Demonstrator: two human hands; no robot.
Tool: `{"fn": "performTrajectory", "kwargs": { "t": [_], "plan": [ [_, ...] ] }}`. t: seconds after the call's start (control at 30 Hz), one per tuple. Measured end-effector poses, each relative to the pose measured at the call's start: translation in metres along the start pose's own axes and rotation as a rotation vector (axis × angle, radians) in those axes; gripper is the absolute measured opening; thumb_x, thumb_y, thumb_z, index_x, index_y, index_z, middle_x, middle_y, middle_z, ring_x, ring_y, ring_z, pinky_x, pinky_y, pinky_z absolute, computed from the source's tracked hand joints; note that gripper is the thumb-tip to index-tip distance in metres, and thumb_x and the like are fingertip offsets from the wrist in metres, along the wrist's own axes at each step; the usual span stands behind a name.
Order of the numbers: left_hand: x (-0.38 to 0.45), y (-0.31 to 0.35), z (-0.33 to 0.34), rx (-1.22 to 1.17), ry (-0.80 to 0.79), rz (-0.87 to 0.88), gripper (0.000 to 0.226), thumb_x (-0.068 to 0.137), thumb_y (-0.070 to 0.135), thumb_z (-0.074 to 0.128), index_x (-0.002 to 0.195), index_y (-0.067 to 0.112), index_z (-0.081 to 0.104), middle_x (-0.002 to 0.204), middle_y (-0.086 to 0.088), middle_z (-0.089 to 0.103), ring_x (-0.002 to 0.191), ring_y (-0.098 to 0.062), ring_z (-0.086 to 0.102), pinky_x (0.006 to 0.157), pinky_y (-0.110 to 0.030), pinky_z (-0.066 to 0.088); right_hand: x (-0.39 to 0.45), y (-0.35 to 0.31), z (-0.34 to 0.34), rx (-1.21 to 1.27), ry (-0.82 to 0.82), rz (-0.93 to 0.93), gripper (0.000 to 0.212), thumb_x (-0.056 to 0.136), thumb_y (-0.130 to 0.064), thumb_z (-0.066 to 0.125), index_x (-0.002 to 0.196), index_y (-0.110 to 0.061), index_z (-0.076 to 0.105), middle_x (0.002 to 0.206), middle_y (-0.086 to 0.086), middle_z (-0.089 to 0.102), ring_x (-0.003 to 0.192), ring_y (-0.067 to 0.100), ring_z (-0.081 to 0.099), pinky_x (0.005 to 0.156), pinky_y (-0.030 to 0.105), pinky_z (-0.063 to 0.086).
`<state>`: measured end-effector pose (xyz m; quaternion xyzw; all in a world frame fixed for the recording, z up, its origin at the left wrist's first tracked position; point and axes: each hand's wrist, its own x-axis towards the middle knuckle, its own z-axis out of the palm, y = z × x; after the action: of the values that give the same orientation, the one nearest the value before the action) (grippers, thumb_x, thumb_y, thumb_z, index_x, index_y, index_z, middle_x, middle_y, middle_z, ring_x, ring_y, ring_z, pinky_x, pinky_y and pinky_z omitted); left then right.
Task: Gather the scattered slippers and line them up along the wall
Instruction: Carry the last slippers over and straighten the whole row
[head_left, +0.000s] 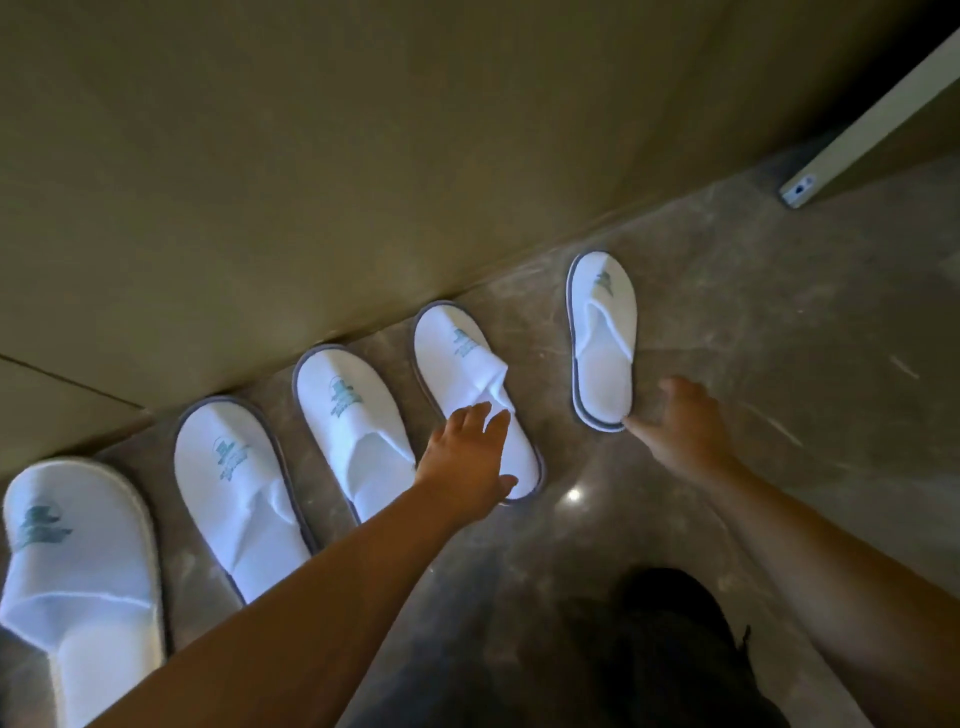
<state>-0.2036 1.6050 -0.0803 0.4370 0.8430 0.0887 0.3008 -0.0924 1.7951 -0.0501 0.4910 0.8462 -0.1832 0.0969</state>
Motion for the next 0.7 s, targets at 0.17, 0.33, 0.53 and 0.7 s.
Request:
{"fn": "performTrajectory", "kwargs": {
  "t": [0.17, 0.33, 0.53, 0.7],
  "plan": [
    [0.044, 0.003, 0.053, 0.049, -0.073, -0.117, 0.078, 0.083, 0.052, 0.047, 0.142, 0.024, 0.005, 0.156, -0.004, -0.004, 0.143, -0.03, 0.0, 0.115, -0.044, 0.01, 0.064, 0.01, 0.055, 0.14, -0.065, 0.051, 0.079, 0.067, -0.036, 0.075, 0.127, -0.002, 0.038, 0.129, 0.021, 0.047, 0.119, 0.038, 0.045, 0.096, 0.046, 0.043],
    [0.045, 0.013, 0.097, 0.089, -0.117, -0.248, 0.086, 0.079, 0.062, 0.044, 0.141, 0.031, -0.007, 0.154, -0.005, -0.015, 0.142, -0.03, -0.013, 0.115, -0.046, -0.003, 0.101, 0.008, 0.099, 0.264, -0.092, 0.219, 0.113, 0.057, -0.048, 0.078, 0.141, -0.009, 0.013, 0.144, 0.019, 0.029, 0.131, 0.037, 0.03, 0.104, 0.045, 0.03],
    [0.051, 0.022, 0.105, 0.046, -0.054, -0.334, 0.091, 0.079, 0.056, 0.05, 0.14, 0.032, -0.014, 0.153, -0.007, -0.02, 0.14, -0.033, -0.019, 0.113, -0.047, -0.007, 0.108, 0.005, 0.114, 0.241, -0.051, 0.199, 0.113, 0.057, -0.035, 0.08, 0.142, -0.013, 0.008, 0.142, 0.023, 0.027, 0.127, 0.041, 0.029, 0.105, 0.049, 0.025],
    [0.054, 0.022, 0.106, 0.04, -0.032, -0.338, 0.093, 0.079, 0.052, 0.054, 0.14, 0.031, -0.012, 0.153, -0.007, -0.019, 0.139, -0.033, -0.019, 0.113, -0.046, -0.007, 0.097, 0.017, 0.118, 0.185, -0.092, -0.075, 0.108, 0.057, -0.029, 0.081, 0.142, -0.013, 0.015, 0.147, 0.022, 0.022, 0.129, 0.041, 0.027, 0.105, 0.05, 0.021]
  ]
}}
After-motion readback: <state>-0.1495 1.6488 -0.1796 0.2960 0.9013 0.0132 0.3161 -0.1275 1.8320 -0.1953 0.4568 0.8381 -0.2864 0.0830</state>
